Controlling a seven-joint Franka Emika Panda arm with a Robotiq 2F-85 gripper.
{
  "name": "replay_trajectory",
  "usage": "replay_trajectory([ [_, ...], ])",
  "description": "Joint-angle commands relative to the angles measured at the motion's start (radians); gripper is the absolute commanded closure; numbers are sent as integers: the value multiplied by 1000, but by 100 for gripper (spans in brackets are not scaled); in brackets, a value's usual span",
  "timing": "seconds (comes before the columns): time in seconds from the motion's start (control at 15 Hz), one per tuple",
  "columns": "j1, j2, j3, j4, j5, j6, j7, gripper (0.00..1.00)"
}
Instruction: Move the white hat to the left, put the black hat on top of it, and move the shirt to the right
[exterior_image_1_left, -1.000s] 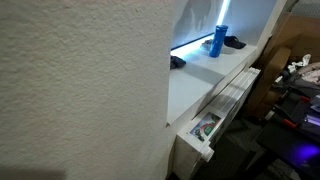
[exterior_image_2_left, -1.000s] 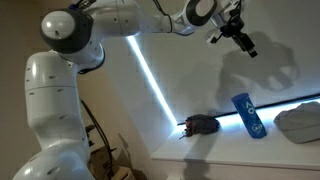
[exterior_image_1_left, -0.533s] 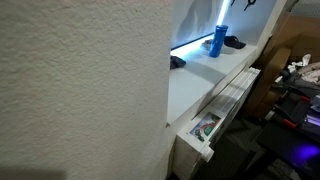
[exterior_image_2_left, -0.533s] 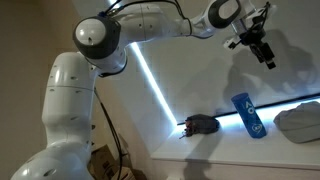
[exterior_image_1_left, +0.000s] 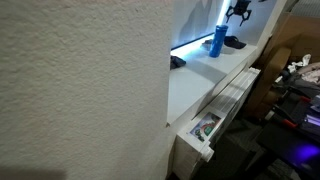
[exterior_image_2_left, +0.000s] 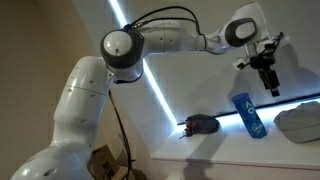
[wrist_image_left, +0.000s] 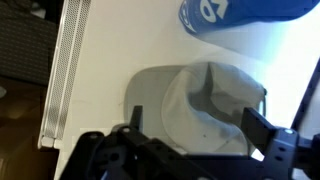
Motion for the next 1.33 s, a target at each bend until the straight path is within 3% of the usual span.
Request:
replay_trajectory([
  [0.0,-7,52,8,39,-6,-19,14,0],
  [0.13,-1,110,-1,83,0,-27,21,0],
  [0.27,8,89,-8,70,-5,-22,35,0],
  [0.4,30,78,-23,29,-8,126,47,0],
  [0.6,40,115,-31,40,-8,230,98,0],
  [0.67,19,115,-10,68,0,179,63,0],
  [1.0,36,113,-23,47,-11,206,95,0],
  [1.27,-4,242,-7,259,-56,-55,203,0],
])
